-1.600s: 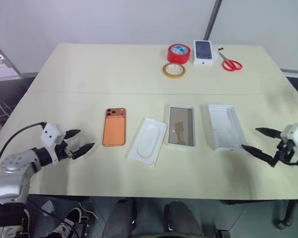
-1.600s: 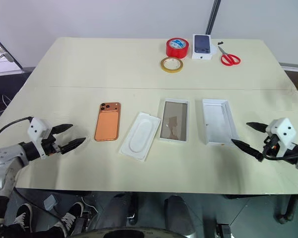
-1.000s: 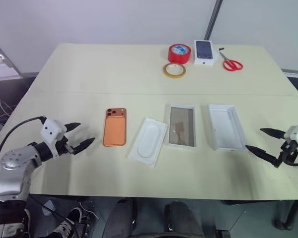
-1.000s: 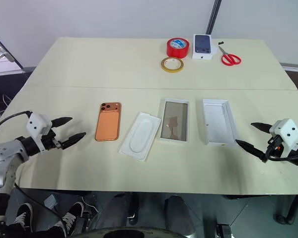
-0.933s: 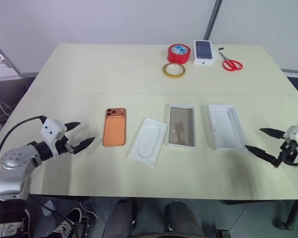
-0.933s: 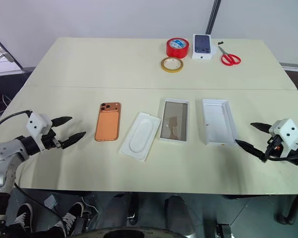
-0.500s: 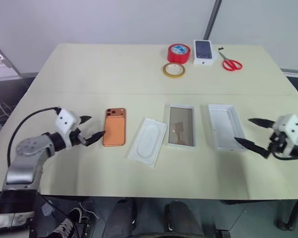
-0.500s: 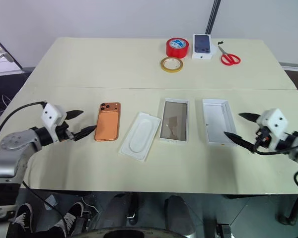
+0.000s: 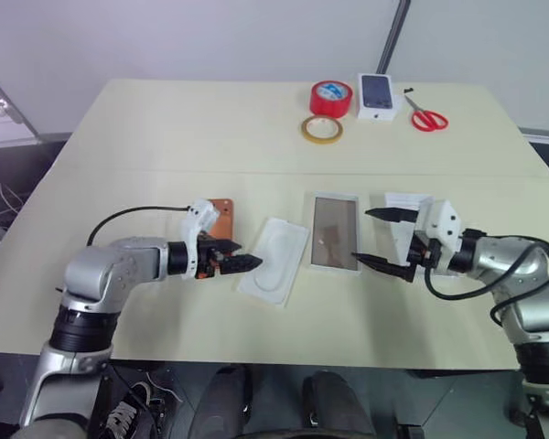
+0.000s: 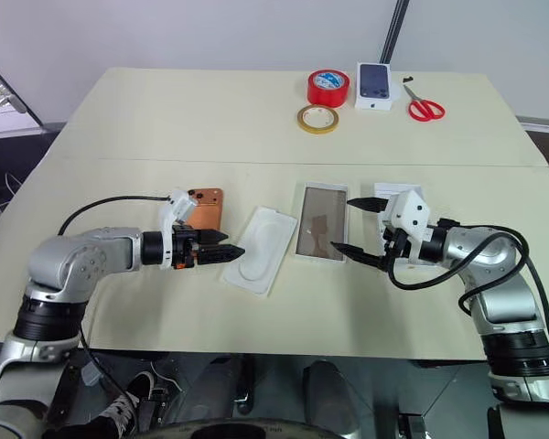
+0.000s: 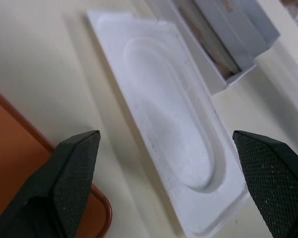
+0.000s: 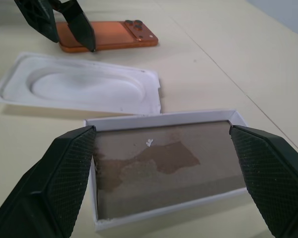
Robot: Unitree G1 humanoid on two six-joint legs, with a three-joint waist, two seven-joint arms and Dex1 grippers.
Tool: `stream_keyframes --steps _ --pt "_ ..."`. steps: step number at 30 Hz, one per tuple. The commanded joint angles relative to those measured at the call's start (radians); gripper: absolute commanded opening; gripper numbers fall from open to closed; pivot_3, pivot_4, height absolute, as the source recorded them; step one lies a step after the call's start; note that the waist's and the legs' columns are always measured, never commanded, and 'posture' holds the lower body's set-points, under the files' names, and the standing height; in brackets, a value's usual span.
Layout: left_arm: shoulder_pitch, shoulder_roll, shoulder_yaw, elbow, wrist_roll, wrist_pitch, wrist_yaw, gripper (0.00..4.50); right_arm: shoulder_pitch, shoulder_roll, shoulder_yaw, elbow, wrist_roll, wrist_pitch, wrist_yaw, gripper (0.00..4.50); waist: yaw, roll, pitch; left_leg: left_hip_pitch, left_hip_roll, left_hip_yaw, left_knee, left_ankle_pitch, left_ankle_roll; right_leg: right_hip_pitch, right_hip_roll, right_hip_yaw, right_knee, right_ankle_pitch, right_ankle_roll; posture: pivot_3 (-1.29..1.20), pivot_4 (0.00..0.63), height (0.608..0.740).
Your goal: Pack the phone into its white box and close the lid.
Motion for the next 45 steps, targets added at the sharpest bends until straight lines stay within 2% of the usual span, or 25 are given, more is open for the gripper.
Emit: stream_keyframes --steps 1,6,12,15,22,32,39,42,45 --pt "-0.028 -0.019 0.011 0.024 -0.029 0.075 0.025 4.48 0.006 0.011 -0.005 -0.001 -0.015 -0.037 -0.01 4.5 0.0 0.0 0.0 0.0 0.0 0.0 0.0 0.0 0.0 0.0 0.0 0.0 0.0 0.0 0.0 0.0 0.15 0.74" --pt "-0.081 -0.101 0.019 0.132 -0.076 0.224 0.045 4.48 0.014 0.032 0.003 -0.001 -0.031 -0.049 -0.025 4.5 0.0 0.0 0.0 0.001 0.0 0.0 0.0 0.0 0.0 0.001 0.0 0.0 0.0 0.0 0.0 0.0 0.15 0.74" --pt "-0.115 -0.148 -0.014 0.203 -0.052 0.277 0.087 4.48 0.01 0.022 -0.008 0.016 -0.044 -0.069 -0.031 4.5 0.005 0.0 0.0 0.002 0.0 0.0 0.0 0.0 0.0 0.003 0.0 0.0 0.0 0.0 0.0 0.0 0.15 0.74" --pt "-0.12 -0.183 0.013 0.237 -0.046 0.295 0.121 3.64 0.012 0.017 -0.013 0.016 -0.049 -0.074 -0.037 4.5 0.009 0.0 0.0 0.006 -0.001 0.0 0.0 0.0 0.0 0.007 0.0 0.0 -0.001 0.0 0.0 0.0 0.15 0.74" --pt "-0.118 -0.254 0.072 0.295 -0.042 0.311 0.175 0.05 0.02 0.027 -0.005 -0.012 -0.052 -0.071 -0.056 4.5 0.024 0.001 -0.001 0.007 -0.001 0.0 0.0 0.0 0.0 0.007 -0.001 0.0 -0.001 0.0 0.0 0.0 0.15 0.74" --pt "-0.163 -0.278 0.284 0.32 -0.061 0.399 0.238 0.05 0.036 0.033 0.05 -0.033 -0.049 -0.052 -0.03 4.5 0.014 0.001 -0.001 0.01 0.0 0.0 -0.001 0.0 -0.001 0.009 0.0 0.001 -0.001 0.0 0.0 0.0 0.15 0.74" --pt "-0.214 -0.302 0.423 0.316 -0.072 0.399 0.299 0.05 -0.009 0.032 0.171 0.014 -0.122 -0.075 0.038 4.5 0.0 -0.001 0.0 0.009 0.0 0.0 -0.002 0.0 -0.001 0.008 0.0 0.0 -0.001 0.0 0.0 0.0 0.15 0.74" --pt "-0.226 -0.324 0.447 0.308 -0.079 0.4 0.322 0.0 -0.051 0.026 0.211 0.072 -0.147 -0.058 0.067 3.66 0.001 -0.001 0.0 0.009 0.0 0.0 -0.001 0.0 -0.002 0.008 0.0 0.0 -0.001 0.0 0.0 0.0 0.15 0.74" --pt "-0.233 -0.344 0.473 0.289 -0.074 0.382 0.348 0.0 -0.086 0.027 0.234 0.136 -0.185 -0.09 0.076 2.1 0.002 -0.002 0.001 0.008 0.0 0.0 -0.001 0.0 -0.002 0.007 0.0 0.0 -0.001 0.0 0.001 0.0 0.15 0.74"
